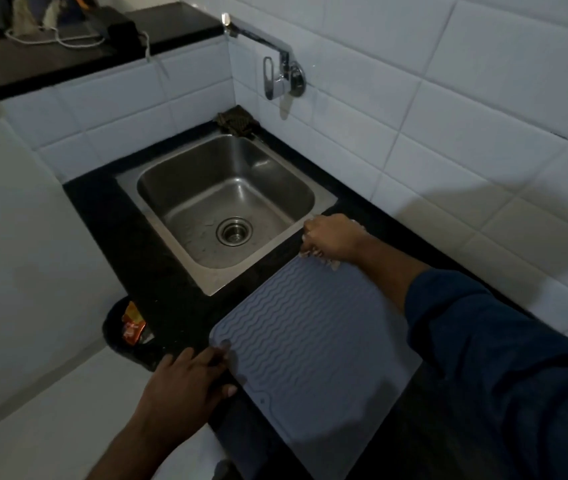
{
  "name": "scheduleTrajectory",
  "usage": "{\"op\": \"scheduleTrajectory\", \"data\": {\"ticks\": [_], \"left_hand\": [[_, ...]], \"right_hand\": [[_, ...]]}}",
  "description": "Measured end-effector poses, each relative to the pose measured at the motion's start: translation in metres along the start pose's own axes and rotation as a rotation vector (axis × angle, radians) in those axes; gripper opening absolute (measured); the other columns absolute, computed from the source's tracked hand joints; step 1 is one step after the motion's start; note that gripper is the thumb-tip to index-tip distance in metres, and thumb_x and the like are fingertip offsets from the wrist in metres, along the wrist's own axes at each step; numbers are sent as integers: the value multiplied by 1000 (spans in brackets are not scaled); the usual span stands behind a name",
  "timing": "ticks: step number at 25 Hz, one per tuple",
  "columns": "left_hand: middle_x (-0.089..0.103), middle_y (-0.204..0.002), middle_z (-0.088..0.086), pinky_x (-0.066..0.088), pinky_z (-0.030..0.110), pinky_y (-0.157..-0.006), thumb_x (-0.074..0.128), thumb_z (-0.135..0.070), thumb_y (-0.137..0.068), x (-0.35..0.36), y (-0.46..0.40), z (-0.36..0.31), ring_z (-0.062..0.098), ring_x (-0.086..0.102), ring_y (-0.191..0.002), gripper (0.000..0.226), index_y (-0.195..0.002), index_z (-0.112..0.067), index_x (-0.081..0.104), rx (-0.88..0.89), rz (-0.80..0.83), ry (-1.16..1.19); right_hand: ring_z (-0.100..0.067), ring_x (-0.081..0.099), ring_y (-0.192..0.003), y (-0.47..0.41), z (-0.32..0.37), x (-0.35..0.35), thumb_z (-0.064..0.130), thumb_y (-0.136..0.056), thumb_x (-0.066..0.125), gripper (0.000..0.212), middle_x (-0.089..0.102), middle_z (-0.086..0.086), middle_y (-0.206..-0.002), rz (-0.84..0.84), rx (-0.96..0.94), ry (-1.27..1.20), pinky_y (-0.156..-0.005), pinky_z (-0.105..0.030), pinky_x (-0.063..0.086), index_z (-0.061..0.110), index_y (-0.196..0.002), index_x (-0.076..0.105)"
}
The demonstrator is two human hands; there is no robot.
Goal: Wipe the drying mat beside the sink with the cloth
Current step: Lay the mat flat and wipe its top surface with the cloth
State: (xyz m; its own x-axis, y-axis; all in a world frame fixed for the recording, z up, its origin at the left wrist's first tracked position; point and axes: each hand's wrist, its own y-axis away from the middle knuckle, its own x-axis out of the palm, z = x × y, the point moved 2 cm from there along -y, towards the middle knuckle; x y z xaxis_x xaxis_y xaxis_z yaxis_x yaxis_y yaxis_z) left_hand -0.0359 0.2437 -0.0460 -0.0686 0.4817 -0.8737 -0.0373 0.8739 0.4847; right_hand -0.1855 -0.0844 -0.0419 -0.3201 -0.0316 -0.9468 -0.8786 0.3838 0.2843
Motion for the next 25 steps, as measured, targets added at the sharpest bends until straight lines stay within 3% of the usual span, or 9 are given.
{"op": "scheduleTrajectory", "data": {"ticks": [6,10,13,15,17,19,22,25], "left_hand": [[31,-152,-19,33,33,-99,30,-65,-96,-1,-12,0,11,37,-125,53,-144,-44,39,-33,87,29],[43,-143,-12,33,35,-96,31,-67,-94,-14,-23,-9,13,42,-123,53,-136,-40,49,-52,172,-58],[55,-135,-4,35,37,-100,39,-62,-94,-41,-41,-33,15,47,-123,46,-123,-31,58,-82,168,-118],[49,-142,3,36,41,-106,48,-51,-96,-66,-86,-72,20,45,-128,40,-126,-26,54,-28,10,-72],[20,-161,11,29,51,-114,54,-47,-94,-85,-154,-123,30,25,-145,62,-147,-20,34,124,-203,134],[-14,-165,9,8,58,-118,58,-59,-86,-97,-217,-156,34,-9,-151,99,-157,-19,3,201,-205,264],[-27,-161,15,-5,61,-117,60,-85,-62,-79,-272,-163,37,-23,-147,135,-155,-23,-15,138,-87,226],[-26,-160,21,-2,60,-117,64,-89,-51,-79,-281,-159,40,-21,-147,146,-154,-25,-17,90,-34,217]], "right_hand": [[-27,48,-119,16,-60,24,33,-90,68,43,50,-6,-134,26,252,-42,-75,-32,39,34,-133,61],[-28,50,-110,24,-77,31,28,-74,85,59,53,-8,-126,8,371,-34,-75,-34,45,35,-129,64],[-31,55,-100,30,-75,44,22,-77,82,39,58,-13,-114,-56,465,-49,-68,-35,48,19,-114,72],[-34,59,-88,28,-66,43,11,-79,76,15,60,-17,-101,-116,540,-51,-58,-33,49,7,-94,73],[-34,59,-89,23,-61,41,10,-83,70,10,60,-17,-102,-160,609,-60,-56,-33,44,4,-91,71],[-35,56,-100,23,-64,52,15,-92,58,17,56,-17,-113,-176,676,-131,-69,-39,47,4,-103,65],[-35,56,-105,36,-81,67,25,-96,47,22,54,-17,-117,-146,701,-202,-84,-42,49,8,-107,56],[-34,56,-105,50,-90,68,30,-94,54,22,56,-15,-117,-100,653,-217,-82,-40,47,11,-105,57]]}}
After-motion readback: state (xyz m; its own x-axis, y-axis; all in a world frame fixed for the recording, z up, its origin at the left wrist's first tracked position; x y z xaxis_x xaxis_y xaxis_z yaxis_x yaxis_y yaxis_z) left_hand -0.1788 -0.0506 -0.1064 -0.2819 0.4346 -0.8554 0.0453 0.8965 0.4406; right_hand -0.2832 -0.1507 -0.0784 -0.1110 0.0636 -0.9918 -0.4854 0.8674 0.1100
